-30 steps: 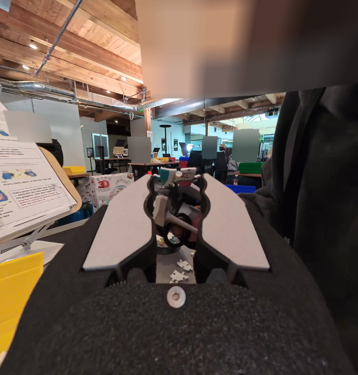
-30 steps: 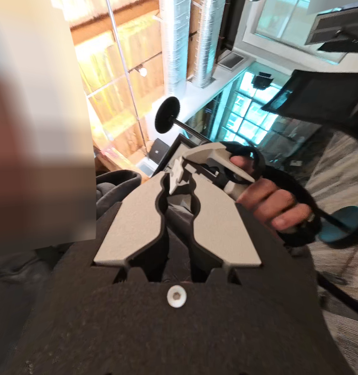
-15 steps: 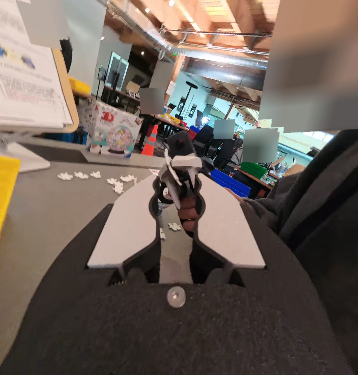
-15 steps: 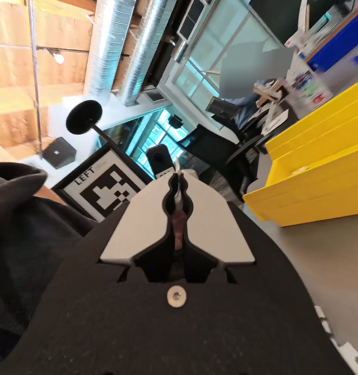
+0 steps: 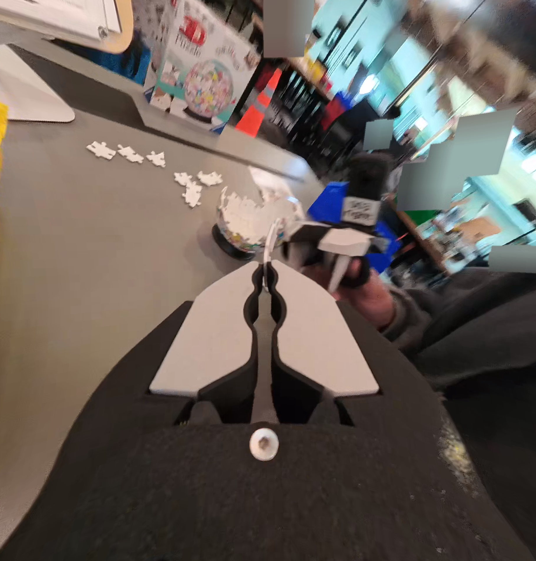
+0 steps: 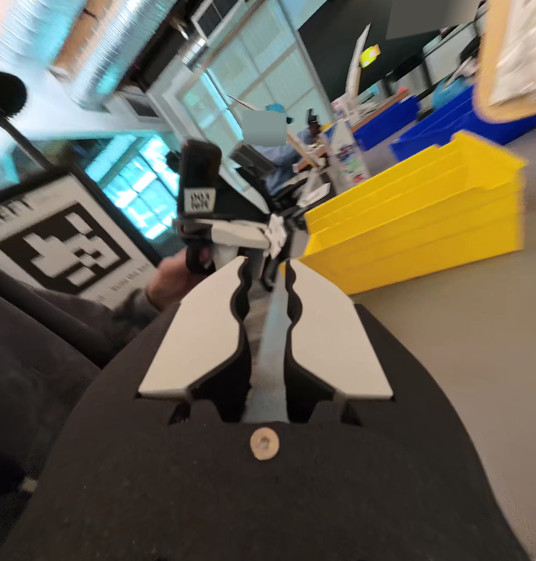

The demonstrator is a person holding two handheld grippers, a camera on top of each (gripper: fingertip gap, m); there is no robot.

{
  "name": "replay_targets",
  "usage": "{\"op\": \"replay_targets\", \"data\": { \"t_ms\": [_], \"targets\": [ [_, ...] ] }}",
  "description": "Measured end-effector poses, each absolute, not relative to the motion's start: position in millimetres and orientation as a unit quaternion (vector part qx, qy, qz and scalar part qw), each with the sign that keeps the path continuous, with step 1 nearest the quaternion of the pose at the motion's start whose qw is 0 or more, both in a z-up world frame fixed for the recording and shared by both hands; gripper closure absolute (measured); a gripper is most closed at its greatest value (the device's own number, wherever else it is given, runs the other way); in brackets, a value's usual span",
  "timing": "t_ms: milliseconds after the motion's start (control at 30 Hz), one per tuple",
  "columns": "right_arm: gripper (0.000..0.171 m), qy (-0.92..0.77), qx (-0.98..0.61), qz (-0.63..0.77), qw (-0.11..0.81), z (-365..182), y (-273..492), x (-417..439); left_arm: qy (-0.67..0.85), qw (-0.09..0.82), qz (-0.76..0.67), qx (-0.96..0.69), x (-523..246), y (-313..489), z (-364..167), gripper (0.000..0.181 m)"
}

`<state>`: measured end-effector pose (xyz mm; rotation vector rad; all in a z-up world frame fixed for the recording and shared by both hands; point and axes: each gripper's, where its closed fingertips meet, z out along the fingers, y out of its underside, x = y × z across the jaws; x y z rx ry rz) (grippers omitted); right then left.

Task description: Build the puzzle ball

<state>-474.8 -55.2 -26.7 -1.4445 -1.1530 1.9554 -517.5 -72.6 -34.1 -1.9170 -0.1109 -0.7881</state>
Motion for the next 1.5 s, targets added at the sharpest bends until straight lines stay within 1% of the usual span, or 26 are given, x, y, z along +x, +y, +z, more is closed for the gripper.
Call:
{"op": "replay_targets", "data": {
  "t_ms": [100,167,233,367,433,500,633,733,900,1000,1100,1233,1367,1500],
  "targets": [
    [0.151,-0.455,-0.534,0.638,0.319,-32,-30,-432,0.008,0.443,-0.242,-0.863,-510,-27,-51,0.18],
    [0.151,-0.455,-0.54,0.612,0.355,-34,-16,-403,0.033,0.392,-0.184,-0.901,-513,14,-70,0.18],
    [0.152,-0.445,-0.546,0.603,0.374,-39,-7,-377,0.04,0.326,-0.161,-0.931,-519,57,-93,0.18],
    [0.152,-0.44,-0.557,0.578,0.401,-59,3,-337,0.024,0.197,-0.242,-0.95,-516,129,-135,0.179],
    [0.153,-0.445,-0.555,0.566,0.416,-66,5,-323,0.016,0.143,-0.278,-0.95,-513,150,-153,0.179],
    [0.153,-0.457,-0.549,0.555,0.426,-67,5,-314,-0.001,0.094,-0.285,-0.954,-515,162,-172,0.179],
    [0.155,-0.489,-0.531,0.527,0.448,-60,2,-306,-0.009,0.053,-0.291,-0.955,-511,176,-187,0.179],
    [0.157,-0.509,-0.527,0.512,0.448,-66,-1,-307,0.01,0.054,-0.281,-0.958,-502,188,-185,0.179],
    [0.157,-0.528,-0.517,0.507,0.444,-68,-8,-308,0.121,0.064,-0.278,-0.951,-474,219,-162,0.18],
    [0.157,-0.537,-0.514,0.5,0.443,-71,-9,-309,0.18,0.021,-0.232,-0.956,-468,237,-165,0.18],
    [0.157,-0.54,-0.516,0.499,0.44,-73,-10,-310,0.199,-0.027,-0.191,-0.961,-468,257,-179,0.18],
    [0.157,-0.542,-0.517,0.502,0.432,-76,-11,-311,0.22,-0.078,-0.194,-0.953,-459,272,-193,0.18],
    [0.157,-0.546,-0.516,0.5,0.432,-77,-11,-310,0.238,-0.148,-0.196,-0.94,-458,264,-200,0.18],
    [0.157,-0.543,-0.516,0.503,0.43,-76,-10,-309,0.238,-0.181,-0.209,-0.931,-457,257,-201,0.18]
  ]
}}
